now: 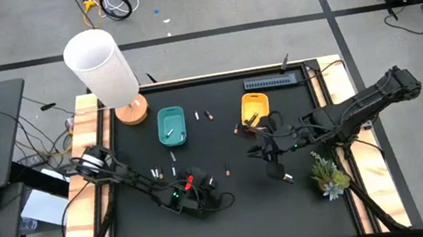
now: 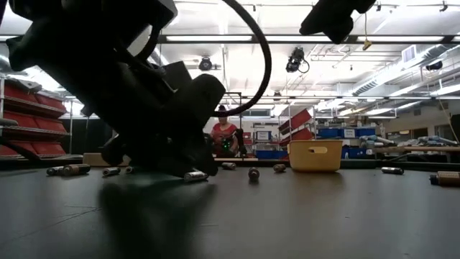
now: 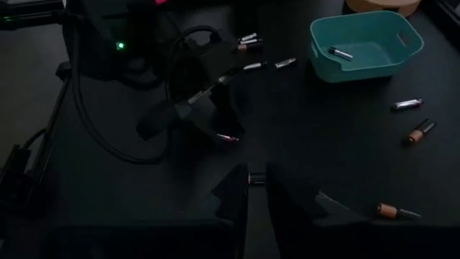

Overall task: Sort batteries
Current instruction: Put the silver battery into the blue bin

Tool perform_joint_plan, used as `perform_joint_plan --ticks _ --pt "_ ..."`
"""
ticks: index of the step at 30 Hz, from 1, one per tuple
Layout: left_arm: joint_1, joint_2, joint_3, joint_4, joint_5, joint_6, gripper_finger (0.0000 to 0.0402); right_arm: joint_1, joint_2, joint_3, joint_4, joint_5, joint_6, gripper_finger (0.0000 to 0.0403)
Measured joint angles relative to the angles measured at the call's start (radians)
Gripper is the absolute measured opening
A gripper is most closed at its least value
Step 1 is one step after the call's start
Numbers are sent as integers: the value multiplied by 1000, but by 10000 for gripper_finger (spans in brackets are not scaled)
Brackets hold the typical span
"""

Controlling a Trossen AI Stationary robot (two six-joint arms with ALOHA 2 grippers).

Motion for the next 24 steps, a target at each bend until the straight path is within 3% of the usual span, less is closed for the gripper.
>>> perform_joint_plan --ticks 5,11,20,24 --pt "-13 12 2 -40 26 -18 179 5 0 0 0 0 0 54" --pt "-26 13 -3 -97 30 -41 37 5 -13 0 -1 0 -1 48" --pt "-28 -22 -26 -100 24 -75 34 -24 -56 0 -15 0 -33 39" --pt "-25 -101 -36 -213 17 -75 34 -34 -59 0 -23 0 -43 34"
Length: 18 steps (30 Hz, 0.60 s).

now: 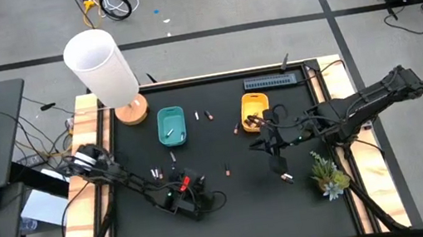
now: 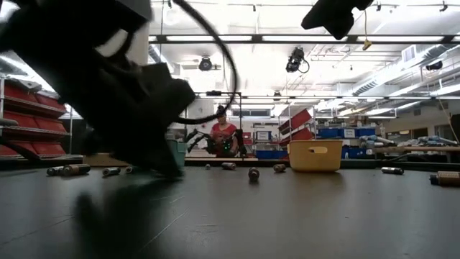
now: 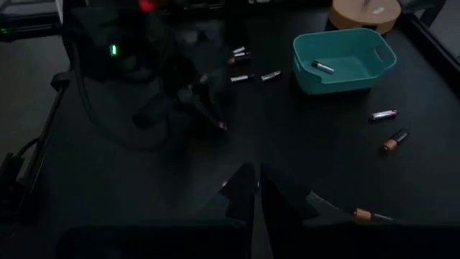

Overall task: Sort batteries
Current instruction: Put the silver battery into the blue bin

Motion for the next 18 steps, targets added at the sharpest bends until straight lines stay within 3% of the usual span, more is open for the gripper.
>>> perform_joint_plan --ticks 8,12,18 --pt "59 -231 3 -284 -88 7 34 -16 0 0 14 4 -14 26" --pt "143 -338 4 -433 -109 49 34 -17 12 0 53 38 -14 23" --pt "347 -420 5 -453 -9 338 34 -17 38 -4 137 45 -14 23"
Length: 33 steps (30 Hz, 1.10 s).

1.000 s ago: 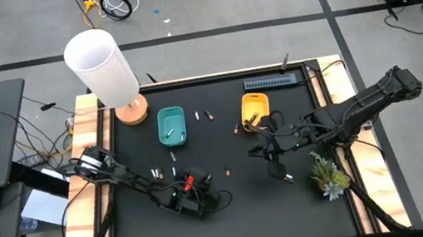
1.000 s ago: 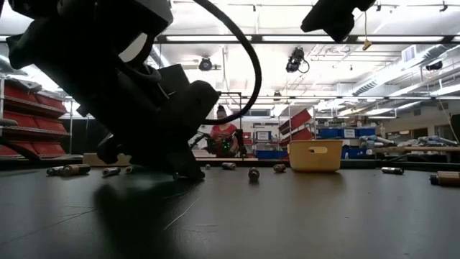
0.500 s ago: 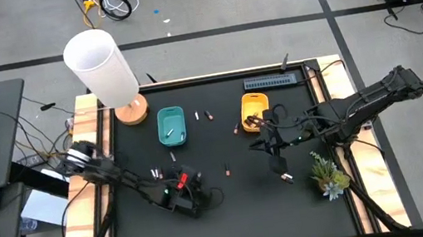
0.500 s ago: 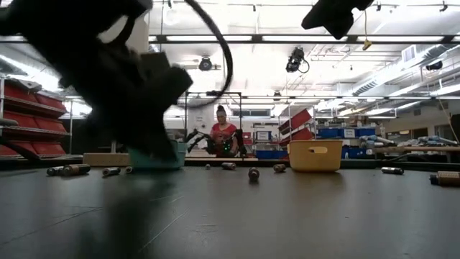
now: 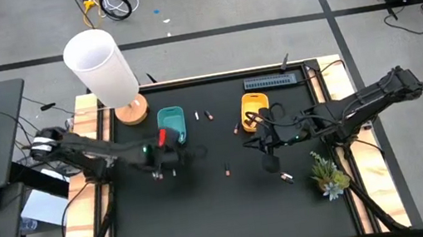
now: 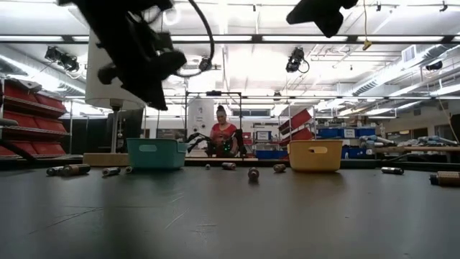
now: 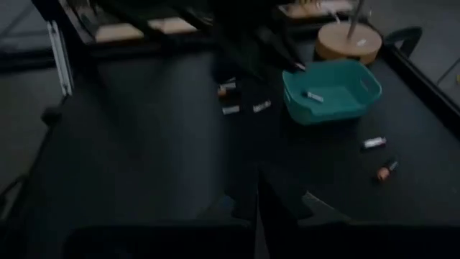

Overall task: Sort batteries
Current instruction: Put the silver battery into the blue bin

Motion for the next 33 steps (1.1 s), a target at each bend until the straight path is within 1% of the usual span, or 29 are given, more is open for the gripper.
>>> perform_joint_plan --ticks 4,7,11,13,15,19,21,24,27,30,33 --pt "141 -2 0 47 133 202 34 4 10 -8 20 0 8 21" --pt "235 -2 0 72 220 313 34 15 14 -8 16 0 30 19" --pt "343 -2 -1 78 315 396 34 34 14 -7 23 0 38 18" --pt "391 -3 -11 115 399 421 34 43 14 -7 23 4 49 18" --pt "429 -3 -26 131 468 415 49 49 14 -7 22 12 57 17" --pt "455 -3 -34 120 488 351 114 58 14 -7 19 34 62 16" --pt "455 -3 -33 118 492 348 147 58 14 -7 19 34 64 17" --pt "453 -3 -23 115 492 348 180 58 14 -7 18 35 63 18" --pt "453 -3 -5 96 504 347 193 52 14 -7 12 36 56 16" --pt "447 -4 26 56 534 327 193 46 14 -7 -1 36 55 14" --pt "417 -4 60 21 612 311 183 43 14 -7 -8 31 53 15"
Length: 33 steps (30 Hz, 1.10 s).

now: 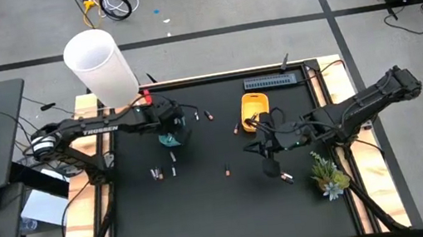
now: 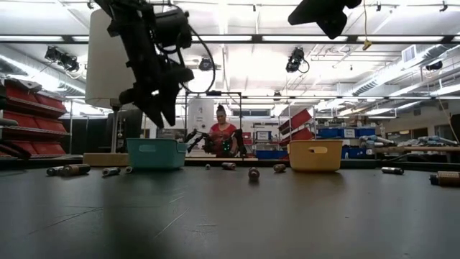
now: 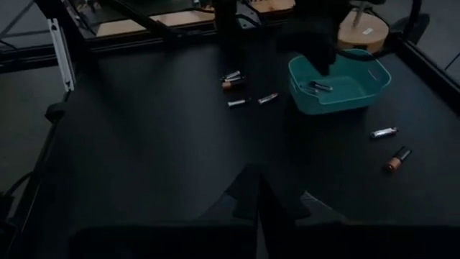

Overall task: Sort batteries
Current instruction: Put the silver battery into the blue bin

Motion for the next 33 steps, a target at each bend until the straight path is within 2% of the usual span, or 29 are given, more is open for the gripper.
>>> perform_joint_plan --ticks 4,9,13,19,22,26,33 --pt "-83 -2 41 -105 99 -3 162 0 0 0 -12 -30 -26 20" --pt "-246 -2 58 -302 117 -51 134 0 0 0 -27 -41 -34 22" --pt "-391 -2 51 -376 118 -134 117 -2 0 0 -14 -54 -35 19" --pt "-530 -2 5 -351 100 -282 104 -2 10 0 27 -58 -36 30" --pt "-582 -31 -38 -305 100 -363 97 -3 20 1 37 -98 -15 41" --pt "-637 -127 -108 -239 77 -500 81 -1 25 1 38 -181 27 62" --pt "-645 -349 -269 -227 24 -737 63 -4 25 1 56 -159 26 84"
